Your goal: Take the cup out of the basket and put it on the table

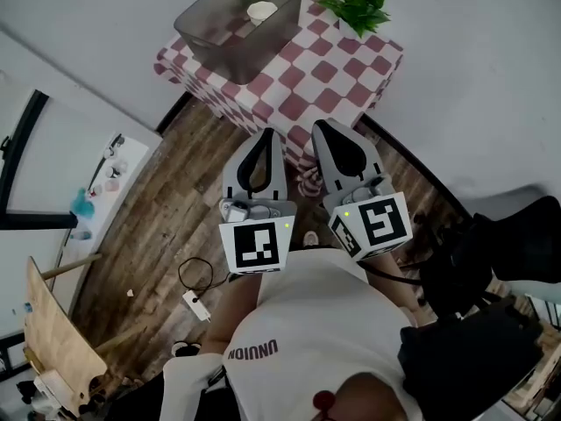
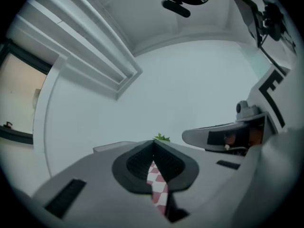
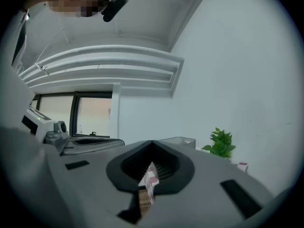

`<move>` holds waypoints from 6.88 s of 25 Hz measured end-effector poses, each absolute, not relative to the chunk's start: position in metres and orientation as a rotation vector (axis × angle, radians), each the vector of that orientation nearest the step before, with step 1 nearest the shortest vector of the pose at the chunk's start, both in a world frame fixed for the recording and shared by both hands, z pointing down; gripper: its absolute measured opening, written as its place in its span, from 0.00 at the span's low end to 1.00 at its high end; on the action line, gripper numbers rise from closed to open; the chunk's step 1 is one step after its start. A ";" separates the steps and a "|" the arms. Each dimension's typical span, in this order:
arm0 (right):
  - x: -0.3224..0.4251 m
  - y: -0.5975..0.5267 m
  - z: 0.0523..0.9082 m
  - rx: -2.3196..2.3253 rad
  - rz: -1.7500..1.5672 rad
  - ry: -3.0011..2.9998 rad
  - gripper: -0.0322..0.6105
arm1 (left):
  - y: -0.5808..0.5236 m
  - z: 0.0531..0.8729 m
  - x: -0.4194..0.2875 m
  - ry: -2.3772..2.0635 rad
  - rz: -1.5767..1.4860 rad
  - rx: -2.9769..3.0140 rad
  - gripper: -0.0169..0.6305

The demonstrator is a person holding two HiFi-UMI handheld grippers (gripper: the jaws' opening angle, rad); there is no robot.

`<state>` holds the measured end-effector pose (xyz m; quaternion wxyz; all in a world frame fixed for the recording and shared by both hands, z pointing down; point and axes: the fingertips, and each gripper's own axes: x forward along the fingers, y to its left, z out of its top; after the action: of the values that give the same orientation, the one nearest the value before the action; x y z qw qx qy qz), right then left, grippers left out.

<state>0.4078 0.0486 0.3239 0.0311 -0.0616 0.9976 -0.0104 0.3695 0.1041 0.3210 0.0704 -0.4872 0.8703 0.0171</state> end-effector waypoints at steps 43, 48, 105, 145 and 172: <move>0.197 0.052 0.306 -0.079 -0.106 3.007 0.08 | 0.150 0.331 0.170 2.844 0.131 -1.234 0.05; 0.136 0.053 0.288 0.001 -0.115 2.996 0.08 | 0.142 0.315 0.109 2.871 0.123 -1.166 0.05; -0.066 -0.181 0.376 -1.402 -0.487 2.992 0.09 | -0.106 0.298 -0.138 1.860 0.029 -2.539 0.05; -0.072 -0.235 0.537 -1.536 -0.635 3.511 0.28 | -0.151 0.330 -0.133 2.050 0.186 -2.560 0.05; -0.067 -0.239 0.587 -1.668 -0.476 3.739 0.28 | -0.149 0.324 -0.144 2.142 0.325 -2.570 0.05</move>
<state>-0.0669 -0.2386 0.5874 -0.4709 -0.3570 0.8002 -0.1019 -0.1437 -0.1492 0.3238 -0.1097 -0.7600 0.6333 0.0962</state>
